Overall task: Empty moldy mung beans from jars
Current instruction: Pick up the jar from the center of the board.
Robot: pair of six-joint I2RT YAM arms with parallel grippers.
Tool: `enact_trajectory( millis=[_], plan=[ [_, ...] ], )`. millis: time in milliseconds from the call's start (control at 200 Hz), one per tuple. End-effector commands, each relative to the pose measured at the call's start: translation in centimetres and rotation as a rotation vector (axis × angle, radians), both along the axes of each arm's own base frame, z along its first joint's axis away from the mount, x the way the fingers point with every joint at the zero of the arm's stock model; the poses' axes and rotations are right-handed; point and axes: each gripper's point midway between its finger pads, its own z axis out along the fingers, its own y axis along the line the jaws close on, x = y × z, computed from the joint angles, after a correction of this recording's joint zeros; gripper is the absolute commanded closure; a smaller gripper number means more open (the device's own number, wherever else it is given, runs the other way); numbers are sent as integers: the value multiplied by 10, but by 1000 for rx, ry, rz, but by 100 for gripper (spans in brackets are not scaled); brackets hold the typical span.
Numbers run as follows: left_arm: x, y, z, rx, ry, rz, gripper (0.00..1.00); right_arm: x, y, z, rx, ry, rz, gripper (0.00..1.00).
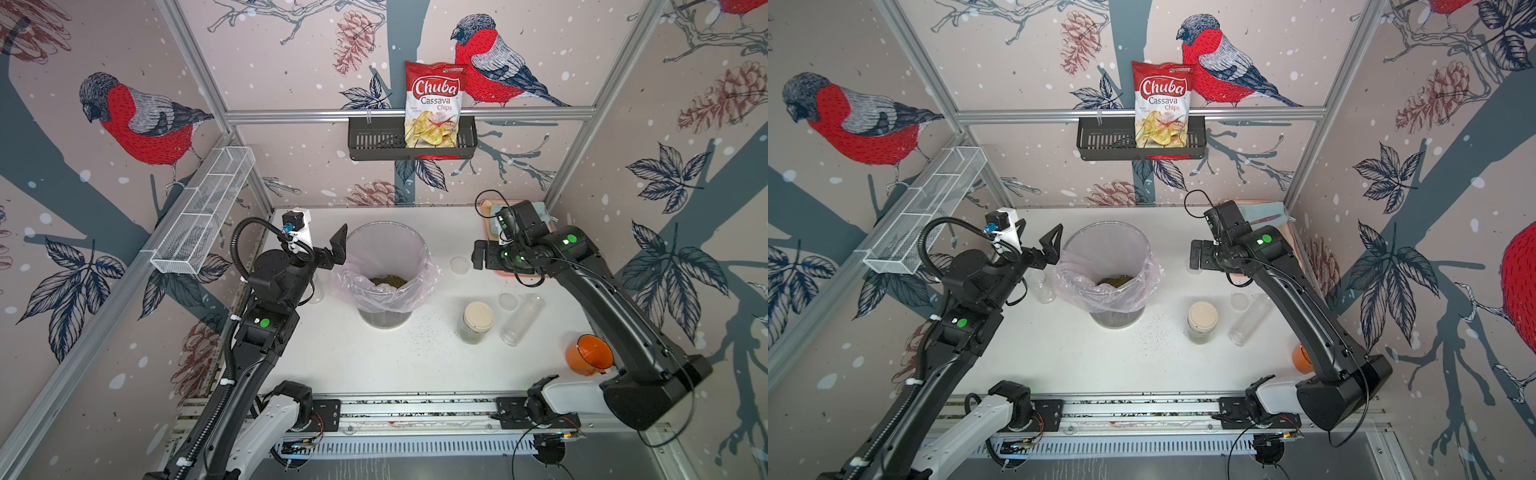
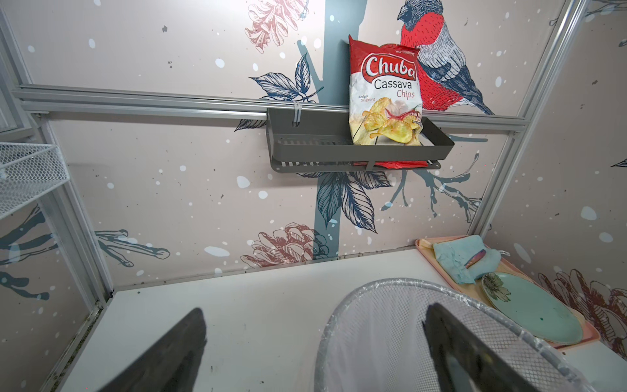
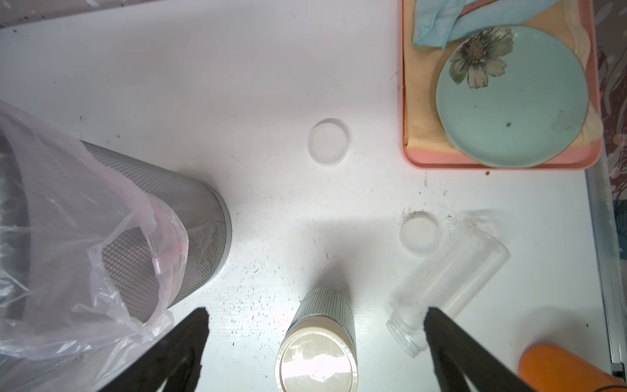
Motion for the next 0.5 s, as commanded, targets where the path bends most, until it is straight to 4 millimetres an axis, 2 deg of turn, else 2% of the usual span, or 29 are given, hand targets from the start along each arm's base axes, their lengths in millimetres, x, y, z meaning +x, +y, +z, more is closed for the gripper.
enact_trajectory(
  millis=[0,260,495],
  plan=[
    [1,2,13,-20,-49,10,2,-21,2,-21,-21,117,14,1],
    [4,5,10,-20,-38,34,2,-38,13,-58,-69,226,44,1],
    [3,6,9,-18,-38,39,2,-39,11,-65,-92,244,47,0]
  ],
)
